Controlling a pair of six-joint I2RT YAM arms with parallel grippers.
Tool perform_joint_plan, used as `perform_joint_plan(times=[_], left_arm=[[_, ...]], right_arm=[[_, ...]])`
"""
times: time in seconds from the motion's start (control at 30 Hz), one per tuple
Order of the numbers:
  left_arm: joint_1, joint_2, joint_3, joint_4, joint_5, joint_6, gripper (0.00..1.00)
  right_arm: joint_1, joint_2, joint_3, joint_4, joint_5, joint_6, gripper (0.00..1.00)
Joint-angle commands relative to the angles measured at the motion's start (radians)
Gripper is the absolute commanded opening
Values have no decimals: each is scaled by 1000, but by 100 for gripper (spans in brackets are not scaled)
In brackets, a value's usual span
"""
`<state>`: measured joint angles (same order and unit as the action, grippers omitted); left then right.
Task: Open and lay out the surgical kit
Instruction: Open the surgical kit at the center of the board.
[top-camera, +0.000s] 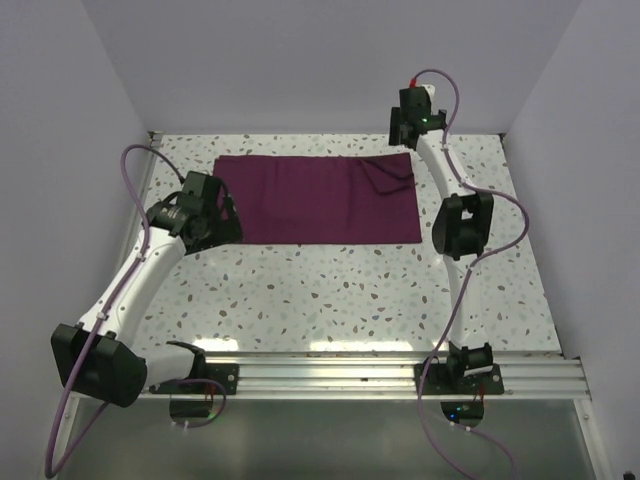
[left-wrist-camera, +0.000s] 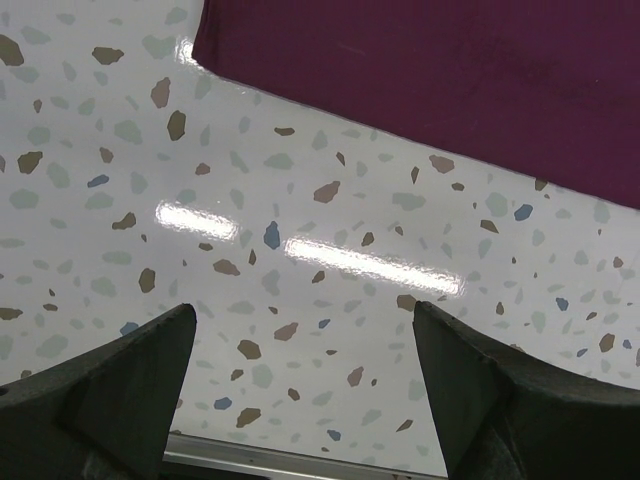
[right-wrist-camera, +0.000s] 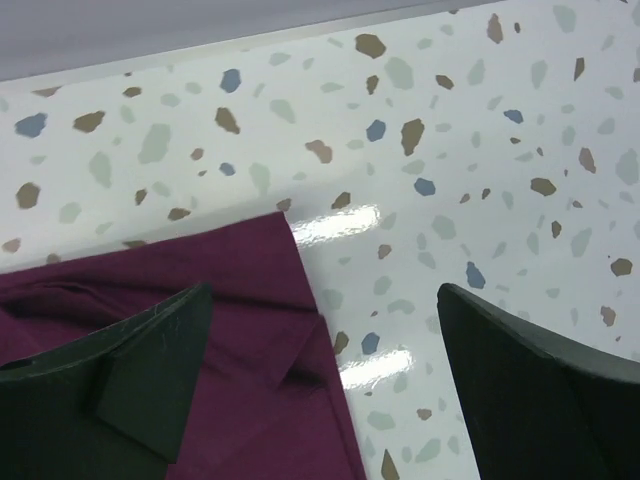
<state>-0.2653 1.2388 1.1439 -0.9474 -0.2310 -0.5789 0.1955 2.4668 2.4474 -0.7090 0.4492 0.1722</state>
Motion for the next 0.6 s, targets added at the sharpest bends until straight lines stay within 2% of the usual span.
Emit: perform_joint_plan(times=[0.0,0.1,0.23,0.27,0.47,0.57], left_arm=[[-8,-7,62,-42,-11,21,93],[-9,-18,68,-48,-21,16,93],[-12,-32,54,-41,-14,-21,93],[-15,-39,48,-36,-10,-25,93],[-34,-74,-3,-21,-5,-71,93],[-45,-94,-16,-22,-4,-84,93]], right_arm=[[-24,35,47,42,75,48,99],[-27,-43,-14,49,1,69,98],[-22,-248,-349,192,-289,105,96],[-16,-303,-391,222,-396,105,95],[36,-414,-626,253,-446,90,94],[36,-408,-648,238,-475,92,93]])
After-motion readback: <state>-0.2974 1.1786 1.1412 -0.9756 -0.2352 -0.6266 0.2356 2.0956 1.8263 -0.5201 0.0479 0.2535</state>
